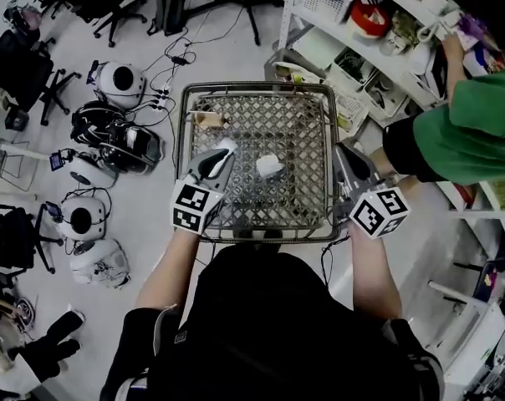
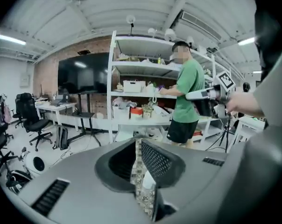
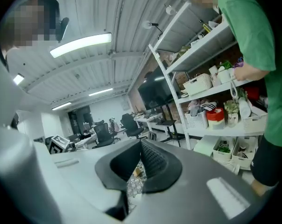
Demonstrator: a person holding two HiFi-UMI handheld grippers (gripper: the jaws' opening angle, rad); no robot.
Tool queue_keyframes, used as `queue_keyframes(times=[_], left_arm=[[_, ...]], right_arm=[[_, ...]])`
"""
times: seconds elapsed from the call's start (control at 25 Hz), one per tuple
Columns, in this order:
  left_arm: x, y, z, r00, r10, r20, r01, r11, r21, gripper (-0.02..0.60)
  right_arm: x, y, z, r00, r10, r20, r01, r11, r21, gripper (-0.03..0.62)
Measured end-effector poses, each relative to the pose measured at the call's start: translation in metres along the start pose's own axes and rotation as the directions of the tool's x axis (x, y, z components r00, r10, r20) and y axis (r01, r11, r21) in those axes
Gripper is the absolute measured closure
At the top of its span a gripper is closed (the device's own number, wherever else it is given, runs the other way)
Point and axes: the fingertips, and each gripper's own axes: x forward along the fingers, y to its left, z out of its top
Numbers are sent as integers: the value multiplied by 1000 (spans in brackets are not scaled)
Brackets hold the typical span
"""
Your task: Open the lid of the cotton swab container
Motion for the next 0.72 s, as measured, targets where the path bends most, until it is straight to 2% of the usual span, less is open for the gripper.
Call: queue_keyframes(times=[0.24,0.52,0.72], left_arm=[[-4,-10,66,993,-54,102,52,998,23,549],[1,6,103,989,-21,149,29,998,-53,563],[-6,9,127,984,-10,179,10,1000,1,571]], right_arm=[[-5,2,40,996,-30,84,33,999,-27,583],[5,8,70,990,-32,134,43,996,-79,584],[7,23,80,989,-7,146,24,993,-118,585]])
